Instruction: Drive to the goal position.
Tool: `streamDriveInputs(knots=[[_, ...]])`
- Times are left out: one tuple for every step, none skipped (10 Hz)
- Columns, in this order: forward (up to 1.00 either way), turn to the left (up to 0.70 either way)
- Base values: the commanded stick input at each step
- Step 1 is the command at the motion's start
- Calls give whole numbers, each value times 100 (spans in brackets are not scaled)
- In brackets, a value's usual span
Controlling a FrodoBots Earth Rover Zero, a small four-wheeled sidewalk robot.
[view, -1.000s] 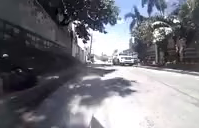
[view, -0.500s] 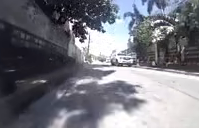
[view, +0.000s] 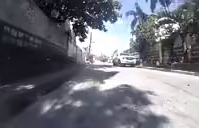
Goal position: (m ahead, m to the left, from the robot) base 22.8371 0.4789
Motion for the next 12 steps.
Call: streamDriveInputs(knots=[[100,-3],[100,-3],[100,-3],[100,-2],[100,-2],[100,-2],[100,-1],[100,0],[100,0],[100,0],[100,0],[100,0]])
